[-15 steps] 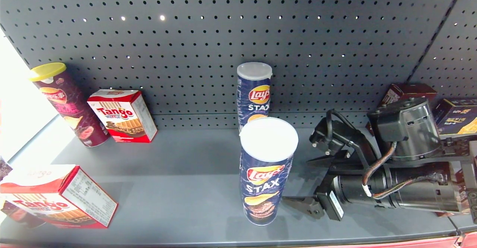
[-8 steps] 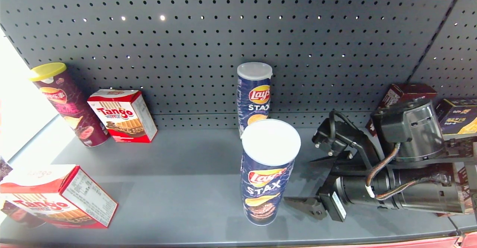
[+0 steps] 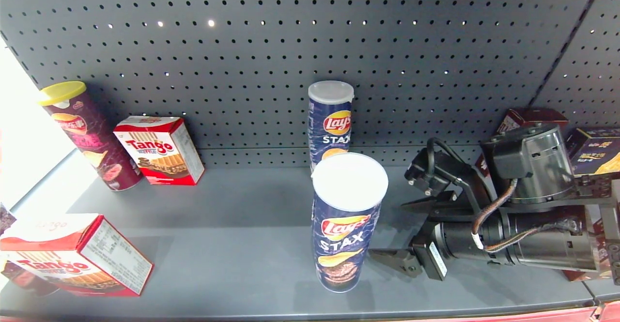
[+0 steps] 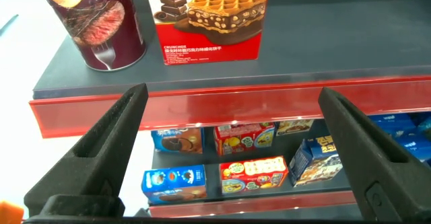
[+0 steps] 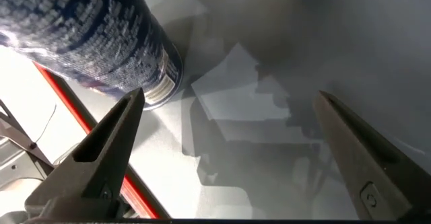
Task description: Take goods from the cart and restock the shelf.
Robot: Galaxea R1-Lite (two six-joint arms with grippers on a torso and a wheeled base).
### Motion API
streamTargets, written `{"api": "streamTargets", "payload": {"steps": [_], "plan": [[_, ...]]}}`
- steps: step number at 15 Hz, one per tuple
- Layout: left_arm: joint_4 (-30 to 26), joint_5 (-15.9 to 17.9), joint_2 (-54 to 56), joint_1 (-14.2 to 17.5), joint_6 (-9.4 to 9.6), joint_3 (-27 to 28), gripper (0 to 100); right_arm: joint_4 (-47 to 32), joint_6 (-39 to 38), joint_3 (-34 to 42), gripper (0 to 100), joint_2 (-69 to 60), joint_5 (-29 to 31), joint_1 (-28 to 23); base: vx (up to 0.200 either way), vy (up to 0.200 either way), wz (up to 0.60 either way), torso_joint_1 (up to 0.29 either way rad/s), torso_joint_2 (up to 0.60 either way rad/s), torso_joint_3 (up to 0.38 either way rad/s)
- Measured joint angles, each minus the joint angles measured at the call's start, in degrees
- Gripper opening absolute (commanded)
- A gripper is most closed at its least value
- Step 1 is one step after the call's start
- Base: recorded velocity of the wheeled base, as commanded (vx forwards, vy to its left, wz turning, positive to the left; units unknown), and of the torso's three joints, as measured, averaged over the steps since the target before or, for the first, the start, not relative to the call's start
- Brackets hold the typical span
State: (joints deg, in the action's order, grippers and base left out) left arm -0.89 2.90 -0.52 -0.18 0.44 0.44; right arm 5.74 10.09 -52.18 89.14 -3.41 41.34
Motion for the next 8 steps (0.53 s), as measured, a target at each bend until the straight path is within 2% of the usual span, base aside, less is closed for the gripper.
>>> {"api": "streamTargets", "payload": {"steps": [8], "plan": [[0.0,0.1,0.0,0.0,-0.01,0.0,100,0.3,0.0,-0.4,100,0.9,0.0,0.0,0.000,0.000,0.00,0.000,0.00,0.000]]}}
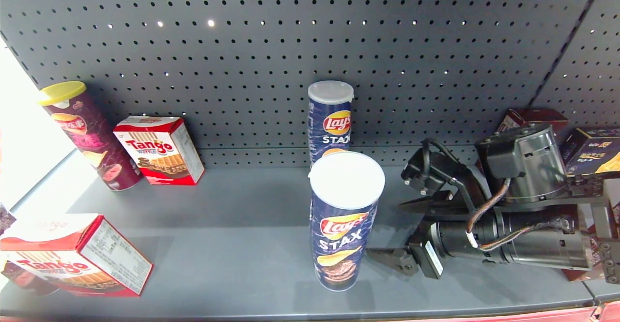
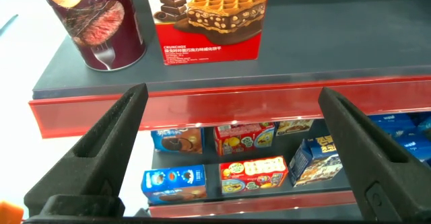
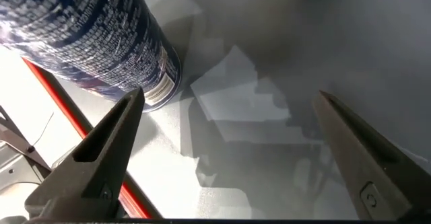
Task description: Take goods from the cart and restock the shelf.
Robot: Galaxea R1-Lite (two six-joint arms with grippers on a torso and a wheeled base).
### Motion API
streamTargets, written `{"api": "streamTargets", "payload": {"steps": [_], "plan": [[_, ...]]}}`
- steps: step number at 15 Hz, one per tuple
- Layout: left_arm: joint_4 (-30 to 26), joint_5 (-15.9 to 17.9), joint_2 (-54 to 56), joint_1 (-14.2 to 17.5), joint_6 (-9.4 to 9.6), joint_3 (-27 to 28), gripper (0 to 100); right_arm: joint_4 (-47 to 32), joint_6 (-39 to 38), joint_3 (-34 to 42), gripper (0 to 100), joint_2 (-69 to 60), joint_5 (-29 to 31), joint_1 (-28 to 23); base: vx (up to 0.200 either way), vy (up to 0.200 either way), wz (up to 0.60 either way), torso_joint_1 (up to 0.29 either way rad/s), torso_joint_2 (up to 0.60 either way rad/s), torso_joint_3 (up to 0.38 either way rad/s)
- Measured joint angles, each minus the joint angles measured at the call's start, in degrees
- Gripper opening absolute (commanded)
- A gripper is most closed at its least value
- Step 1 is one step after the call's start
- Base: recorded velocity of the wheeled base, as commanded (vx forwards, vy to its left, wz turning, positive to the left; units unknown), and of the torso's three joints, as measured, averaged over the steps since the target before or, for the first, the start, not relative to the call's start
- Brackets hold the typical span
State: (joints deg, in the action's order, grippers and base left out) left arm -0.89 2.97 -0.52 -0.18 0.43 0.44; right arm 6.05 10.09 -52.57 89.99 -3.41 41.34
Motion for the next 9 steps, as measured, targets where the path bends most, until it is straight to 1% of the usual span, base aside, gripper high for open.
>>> {"api": "streamTargets", "payload": {"steps": [6,9], "plan": [[0.0,0.0,0.0,0.0,0.00,0.0,100,0.0,0.0,0.5,100,-1.0,0.0,-0.4,0.000,0.000,0.00,0.000,0.00,0.000],[0.0,0.1,0.0,0.0,0.09,0.0,100,0.0,-0.2,0.5,100,-4.8,0.3,-3.2,0.000,0.000,0.00,0.000,0.00,0.000]]}}
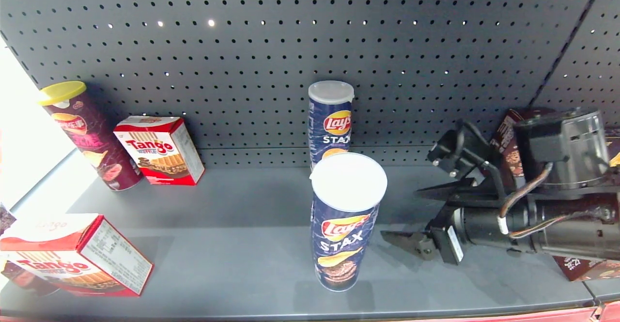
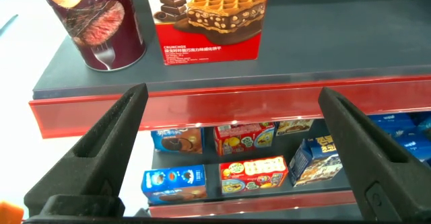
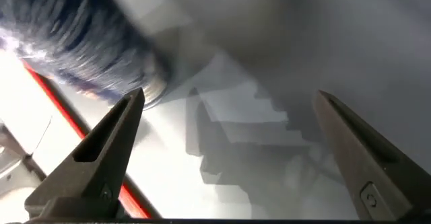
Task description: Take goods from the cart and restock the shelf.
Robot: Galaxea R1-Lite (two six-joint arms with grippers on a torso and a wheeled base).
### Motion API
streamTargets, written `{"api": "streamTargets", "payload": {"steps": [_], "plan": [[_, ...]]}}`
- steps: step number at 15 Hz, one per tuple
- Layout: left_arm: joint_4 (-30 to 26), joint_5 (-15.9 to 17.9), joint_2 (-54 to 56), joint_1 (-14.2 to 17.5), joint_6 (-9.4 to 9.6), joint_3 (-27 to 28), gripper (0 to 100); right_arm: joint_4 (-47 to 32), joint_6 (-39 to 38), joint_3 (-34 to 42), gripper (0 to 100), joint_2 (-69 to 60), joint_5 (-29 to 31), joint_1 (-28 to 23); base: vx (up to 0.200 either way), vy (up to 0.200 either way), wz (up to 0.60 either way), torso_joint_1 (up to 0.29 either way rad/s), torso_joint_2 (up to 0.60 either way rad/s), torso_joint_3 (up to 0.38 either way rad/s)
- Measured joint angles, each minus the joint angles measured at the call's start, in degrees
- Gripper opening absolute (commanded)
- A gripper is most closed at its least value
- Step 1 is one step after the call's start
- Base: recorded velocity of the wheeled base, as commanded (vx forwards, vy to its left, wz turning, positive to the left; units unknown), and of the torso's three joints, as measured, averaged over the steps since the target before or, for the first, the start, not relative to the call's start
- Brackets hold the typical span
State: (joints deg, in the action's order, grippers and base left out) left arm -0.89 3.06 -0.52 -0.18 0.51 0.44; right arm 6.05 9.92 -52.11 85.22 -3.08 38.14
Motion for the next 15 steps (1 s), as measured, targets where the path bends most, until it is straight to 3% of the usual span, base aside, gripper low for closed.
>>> {"api": "streamTargets", "payload": {"steps": [3,8,13,15], "plan": [[0.0,0.0,0.0,-0.1,0.02,0.0,100,0.0,-0.2,0.4,100,-7.2,0.1,-8.0,0.000,0.000,0.00,0.000,0.00,0.000],[0.0,0.1,0.0,-0.1,0.17,0.0,100,0.2,-0.3,5.5,100,-25.5,-0.1,-26.6,0.000,0.000,0.00,0.000,0.00,0.000],[0.0,0.2,0.0,-0.1,0.22,0.0,100,-0.6,-0.2,18.0,100,-49.5,1.3,-36.6,0.000,0.000,0.00,0.000,0.00,0.000],[0.0,0.2,0.0,-0.1,0.27,0.0,100,-4.3,-0.2,23.2,100,-59.1,1.3,-38.9,0.000,0.000,0.00,0.000,0.00,0.000]]}}
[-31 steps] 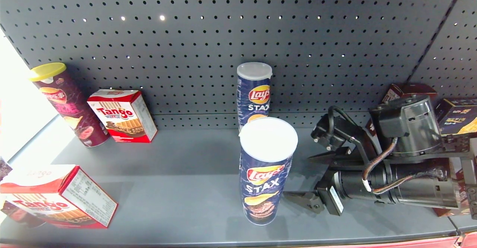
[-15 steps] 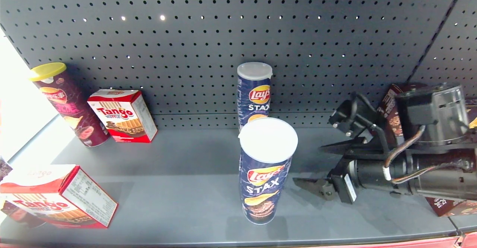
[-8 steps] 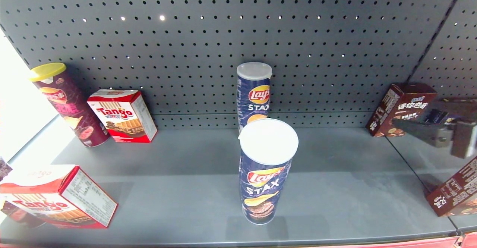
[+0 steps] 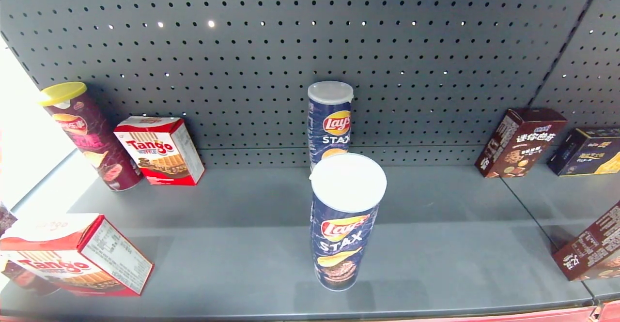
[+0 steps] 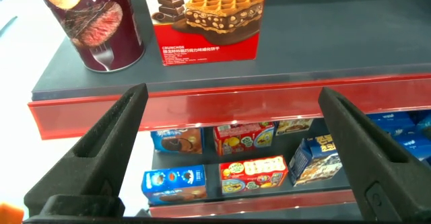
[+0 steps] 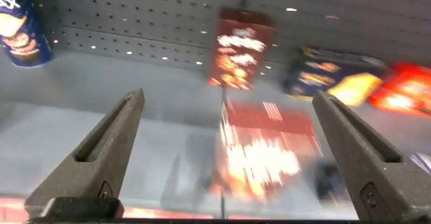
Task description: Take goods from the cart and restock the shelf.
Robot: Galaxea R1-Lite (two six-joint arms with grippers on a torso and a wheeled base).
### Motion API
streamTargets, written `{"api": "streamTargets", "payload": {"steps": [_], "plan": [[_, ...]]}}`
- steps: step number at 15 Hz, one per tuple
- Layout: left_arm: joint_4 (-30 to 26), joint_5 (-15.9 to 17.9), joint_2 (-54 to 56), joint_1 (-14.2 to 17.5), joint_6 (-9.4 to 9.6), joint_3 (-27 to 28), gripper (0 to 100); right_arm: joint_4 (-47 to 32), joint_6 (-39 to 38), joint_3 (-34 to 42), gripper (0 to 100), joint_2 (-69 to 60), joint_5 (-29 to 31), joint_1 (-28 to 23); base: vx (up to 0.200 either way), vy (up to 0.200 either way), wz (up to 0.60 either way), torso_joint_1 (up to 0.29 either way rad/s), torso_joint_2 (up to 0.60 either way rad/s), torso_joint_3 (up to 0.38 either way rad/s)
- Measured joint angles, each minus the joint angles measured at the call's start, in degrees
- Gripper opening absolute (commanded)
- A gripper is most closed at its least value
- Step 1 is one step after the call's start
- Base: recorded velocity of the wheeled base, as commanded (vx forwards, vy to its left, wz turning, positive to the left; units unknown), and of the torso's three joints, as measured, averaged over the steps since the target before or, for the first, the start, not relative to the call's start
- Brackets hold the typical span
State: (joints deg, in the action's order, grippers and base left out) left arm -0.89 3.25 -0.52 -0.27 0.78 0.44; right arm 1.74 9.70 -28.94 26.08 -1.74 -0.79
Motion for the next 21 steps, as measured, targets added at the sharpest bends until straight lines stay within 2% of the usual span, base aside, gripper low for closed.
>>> {"api": "streamTargets", "payload": {"steps": [3,6,8,9,10,12,21], "plan": [[0.0,-0.1,0.0,0.0,-0.05,0.0,100,-5.6,-0.8,7.5,100,-12.3,1.2,-1.5,0.000,0.000,0.00,0.000,0.00,0.000],[0.0,-0.1,0.0,0.0,0.00,0.0,100,-0.6,-3.9,19.7,100,-18.9,4.7,-2.3,0.000,0.000,0.00,0.000,0.00,0.000],[0.0,-0.2,0.0,0.0,0.00,0.0,100,1.5,-5.2,26.4,100,-20.5,2.7,-2.4,0.000,0.000,0.00,0.000,0.00,0.000],[0.0,-0.1,0.0,0.0,0.00,0.0,100,0.4,-5.7,27.6,100,-21.1,-0.1,-1.7,0.000,0.000,0.00,0.000,0.00,0.000],[0.0,-0.1,0.0,0.0,0.00,0.0,100,-0.8,-7.0,28.3,100,-22.0,-0.1,-0.8,0.000,0.000,0.00,0.000,0.00,0.000],[0.1,-0.4,0.0,0.0,-0.12,0.0,100,-1.6,-9.5,28.7,100,-23.7,6.1,0.2,0.000,0.000,0.00,0.000,0.00,0.000],[0.1,-0.6,0.0,0.1,0.01,-0.1,100,-1.7,-9.7,28.9,100,-25.6,5.8,0.8,0.000,0.000,0.00,0.000,0.00,0.000]]}}
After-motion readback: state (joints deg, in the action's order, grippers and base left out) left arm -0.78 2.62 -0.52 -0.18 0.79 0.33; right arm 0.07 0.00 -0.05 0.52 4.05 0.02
